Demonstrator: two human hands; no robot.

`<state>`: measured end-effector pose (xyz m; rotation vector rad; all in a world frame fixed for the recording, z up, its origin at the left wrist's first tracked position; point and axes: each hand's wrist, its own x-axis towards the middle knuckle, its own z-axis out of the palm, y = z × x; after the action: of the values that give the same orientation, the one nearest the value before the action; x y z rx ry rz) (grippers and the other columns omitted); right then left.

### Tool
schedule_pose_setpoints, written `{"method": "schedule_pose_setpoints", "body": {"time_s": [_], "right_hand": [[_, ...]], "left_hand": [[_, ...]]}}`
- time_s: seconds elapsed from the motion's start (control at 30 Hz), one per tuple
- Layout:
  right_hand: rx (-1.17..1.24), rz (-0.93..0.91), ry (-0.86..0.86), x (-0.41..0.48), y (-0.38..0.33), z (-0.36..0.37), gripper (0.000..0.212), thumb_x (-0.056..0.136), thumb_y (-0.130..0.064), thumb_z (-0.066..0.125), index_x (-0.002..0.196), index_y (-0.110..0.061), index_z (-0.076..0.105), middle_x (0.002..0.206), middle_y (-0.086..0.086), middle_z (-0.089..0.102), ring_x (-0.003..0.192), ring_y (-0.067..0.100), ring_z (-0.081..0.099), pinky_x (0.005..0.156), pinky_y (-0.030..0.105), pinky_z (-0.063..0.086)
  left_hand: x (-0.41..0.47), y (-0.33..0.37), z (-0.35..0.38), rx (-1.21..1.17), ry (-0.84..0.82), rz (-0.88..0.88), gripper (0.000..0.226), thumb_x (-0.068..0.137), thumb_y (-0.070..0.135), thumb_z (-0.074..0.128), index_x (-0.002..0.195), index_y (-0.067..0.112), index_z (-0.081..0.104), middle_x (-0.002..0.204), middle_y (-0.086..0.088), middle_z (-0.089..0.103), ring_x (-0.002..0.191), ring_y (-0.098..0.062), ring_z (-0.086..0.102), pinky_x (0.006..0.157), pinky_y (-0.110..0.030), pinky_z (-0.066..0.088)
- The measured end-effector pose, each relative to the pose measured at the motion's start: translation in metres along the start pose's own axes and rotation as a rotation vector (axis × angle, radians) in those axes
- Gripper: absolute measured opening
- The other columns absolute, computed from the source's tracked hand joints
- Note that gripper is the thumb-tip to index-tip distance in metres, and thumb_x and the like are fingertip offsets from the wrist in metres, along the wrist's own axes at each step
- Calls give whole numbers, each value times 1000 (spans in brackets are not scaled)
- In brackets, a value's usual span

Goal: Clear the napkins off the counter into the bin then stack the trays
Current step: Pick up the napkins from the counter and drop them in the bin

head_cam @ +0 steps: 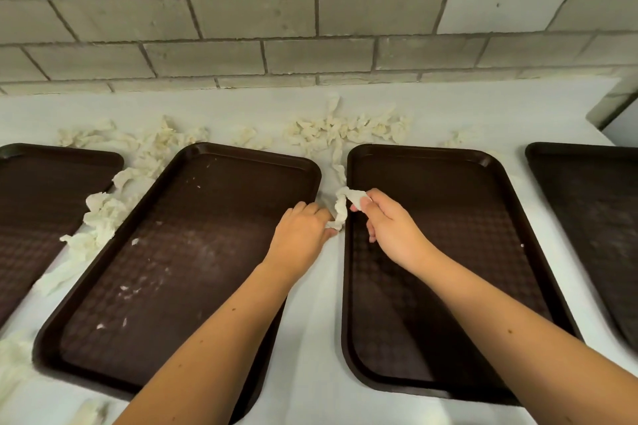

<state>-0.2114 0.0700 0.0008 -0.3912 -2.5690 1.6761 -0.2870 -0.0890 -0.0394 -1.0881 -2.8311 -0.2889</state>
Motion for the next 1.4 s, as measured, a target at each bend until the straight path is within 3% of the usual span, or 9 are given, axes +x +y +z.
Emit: {"method": "schedule_pose_setpoints", "body": {"time_s": [0.13,0.27,0.37,0.47,0.63,0.83,1.0,1.23,1.4], "right_hand": [[171,44,79,-1,-9,0,38,101,-39,40,75,-14,51,55,-8,43,56,12,45,59,19,43],[439,74,44,-2,-18,2,34,96,-23,56,65,-15,47,68,0,55,64,14,52,63,33,54],[512,101,23,-6,-24,3,28,97,-15,53,71,-11,45,83,11,67,70,25,65,65,47,60],[488,98,30,-13,-28,3,21,97,-11,52,79,-9,43,82,22,67,56,29,61,53,39,56],[399,58,112,-25,-29,1,24,97,-11,52,77,-15,40,71,7,45,53,16,41,39,24,35],[378,136,128,-53,-31,-6,40,93,-53,50,86,-14,51,72,-1,43,46,6,37,41,25,36],[413,164,240,-89,-26,-22,56,94,-57,44,65,-10,43,57,0,34,39,17,37,40,29,37],[361,50,197,-172,-3,-64,58,95,-48,51,62,0,57,51,17,56,33,23,45,43,27,45],[250,111,281,-234,25,-92,68,94,-58,43,48,-9,46,45,4,40,35,18,42,41,24,36]], "left_hand": [[-7,-3,-5,-213,126,-10,30,105,27,34,106,10,59,98,-4,59,85,-18,47,78,-29,35],[-15,0,-25,-626,164,-212,39,105,37,28,77,18,47,72,5,47,68,-12,46,64,-25,34],[-17,6,-39,-907,159,-396,43,103,40,36,80,8,52,73,-11,58,65,-19,57,61,-26,45],[-20,13,-48,-1136,164,-426,39,103,37,41,83,6,53,75,-11,66,54,-21,59,52,-29,50],[-26,25,-51,-1222,151,-453,35,102,34,44,71,17,40,60,2,38,50,-9,34,45,-23,31],[-44,50,-57,-1258,106,-427,36,100,48,40,102,16,55,64,9,38,54,-4,37,51,-21,38],[-63,85,-57,-1191,101,-497,38,100,45,42,74,17,43,49,13,34,42,-5,35,44,-19,34],[-104,159,-56,-1278,35,-464,36,102,44,37,83,17,53,46,11,36,42,-6,35,45,-26,36],[-140,224,-53,-1142,114,-570,59,98,57,35,49,25,34,47,10,31,45,-7,28,54,-30,27]]}}
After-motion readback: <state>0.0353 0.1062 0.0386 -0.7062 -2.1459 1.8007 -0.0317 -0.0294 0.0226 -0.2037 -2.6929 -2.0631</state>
